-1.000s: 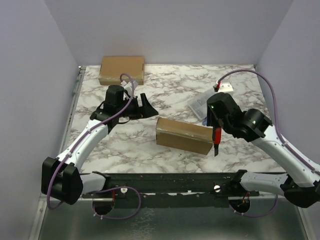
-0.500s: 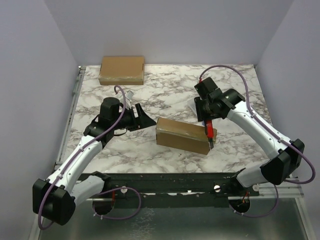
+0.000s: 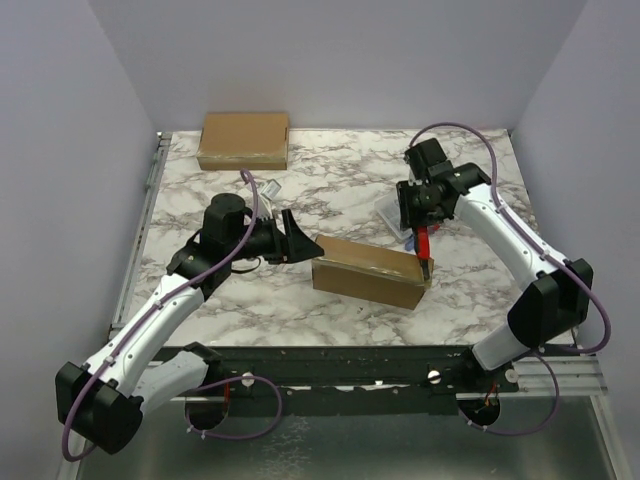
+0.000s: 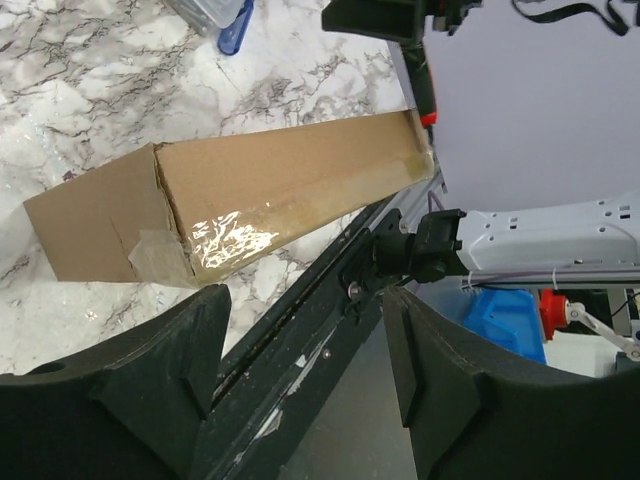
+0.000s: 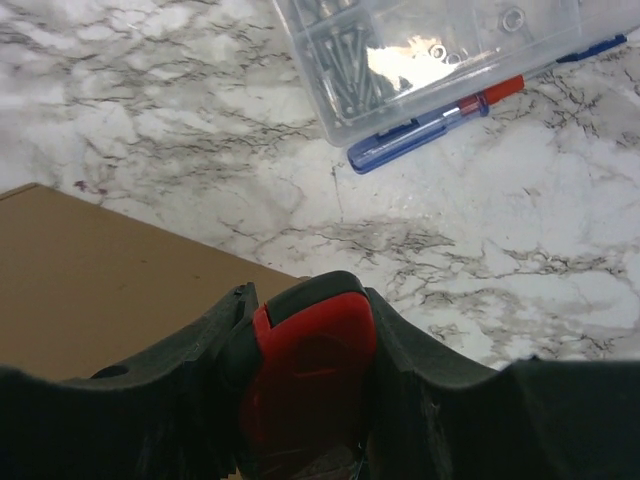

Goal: Unpack the express box
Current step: Adjust the express box at the center of the board.

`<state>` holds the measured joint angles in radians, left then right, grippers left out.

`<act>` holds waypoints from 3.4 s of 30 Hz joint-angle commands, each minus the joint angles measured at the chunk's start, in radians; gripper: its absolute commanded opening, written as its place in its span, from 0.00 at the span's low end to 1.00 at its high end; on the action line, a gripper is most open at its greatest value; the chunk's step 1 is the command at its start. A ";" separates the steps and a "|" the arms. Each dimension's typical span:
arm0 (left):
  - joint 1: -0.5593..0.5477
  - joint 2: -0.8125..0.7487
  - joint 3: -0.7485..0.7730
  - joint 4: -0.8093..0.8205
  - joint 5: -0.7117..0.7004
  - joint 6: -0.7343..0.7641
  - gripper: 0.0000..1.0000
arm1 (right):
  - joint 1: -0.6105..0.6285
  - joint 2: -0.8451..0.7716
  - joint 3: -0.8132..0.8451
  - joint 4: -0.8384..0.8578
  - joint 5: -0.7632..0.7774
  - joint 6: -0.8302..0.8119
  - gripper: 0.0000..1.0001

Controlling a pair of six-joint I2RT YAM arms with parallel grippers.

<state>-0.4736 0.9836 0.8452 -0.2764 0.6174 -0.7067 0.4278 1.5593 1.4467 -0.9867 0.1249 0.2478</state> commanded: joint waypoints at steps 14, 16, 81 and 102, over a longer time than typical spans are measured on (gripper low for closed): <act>-0.264 0.044 -0.001 0.036 -0.116 -0.033 0.55 | 0.236 -0.100 0.103 -0.194 -0.164 -0.069 0.00; -0.295 0.063 0.004 0.036 -0.154 -0.030 0.55 | 0.238 -0.108 0.097 -0.174 -0.151 -0.065 0.00; -0.239 0.469 -0.203 0.591 -0.364 -0.319 0.86 | -0.383 -0.182 -0.603 0.509 -0.530 0.211 0.00; 0.102 0.386 0.057 -0.050 -0.554 0.083 0.87 | -0.018 -0.202 -0.566 0.649 -0.318 0.458 0.00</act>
<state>-0.3729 1.4582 0.8413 -0.1184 0.1574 -0.7292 0.4114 1.3594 0.7532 -0.2379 -0.3801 0.7841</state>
